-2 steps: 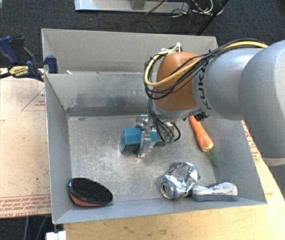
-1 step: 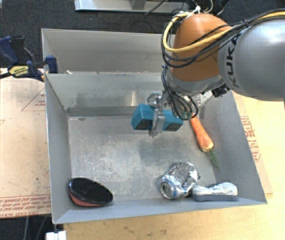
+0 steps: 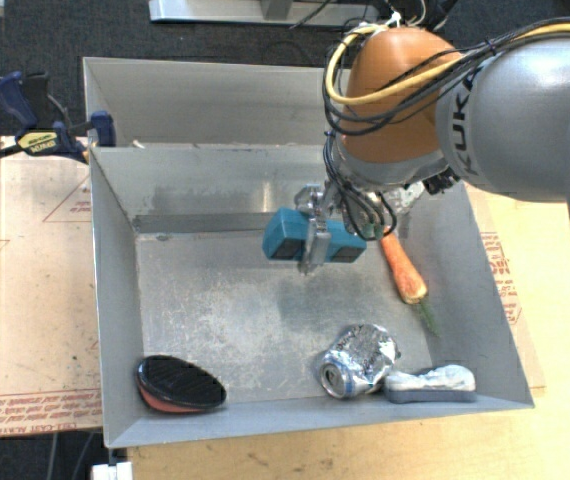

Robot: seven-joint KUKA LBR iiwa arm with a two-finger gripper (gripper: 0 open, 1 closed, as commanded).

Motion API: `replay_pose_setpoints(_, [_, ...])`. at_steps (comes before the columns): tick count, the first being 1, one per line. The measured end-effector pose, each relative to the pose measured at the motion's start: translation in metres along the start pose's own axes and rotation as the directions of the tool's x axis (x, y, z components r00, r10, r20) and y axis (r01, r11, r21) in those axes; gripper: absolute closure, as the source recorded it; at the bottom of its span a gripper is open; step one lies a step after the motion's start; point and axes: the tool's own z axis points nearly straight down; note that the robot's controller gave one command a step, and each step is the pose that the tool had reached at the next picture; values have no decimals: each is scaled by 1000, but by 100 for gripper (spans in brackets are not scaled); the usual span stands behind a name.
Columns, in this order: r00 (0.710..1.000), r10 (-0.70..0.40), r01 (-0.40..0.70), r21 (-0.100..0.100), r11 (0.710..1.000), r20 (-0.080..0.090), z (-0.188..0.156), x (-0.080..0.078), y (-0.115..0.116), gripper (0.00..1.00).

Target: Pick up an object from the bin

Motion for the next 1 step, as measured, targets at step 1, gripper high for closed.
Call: replay_pose_setpoints(1, [1000, -20, 20, 0, 1000, -1, -137, -31, -9, 100])
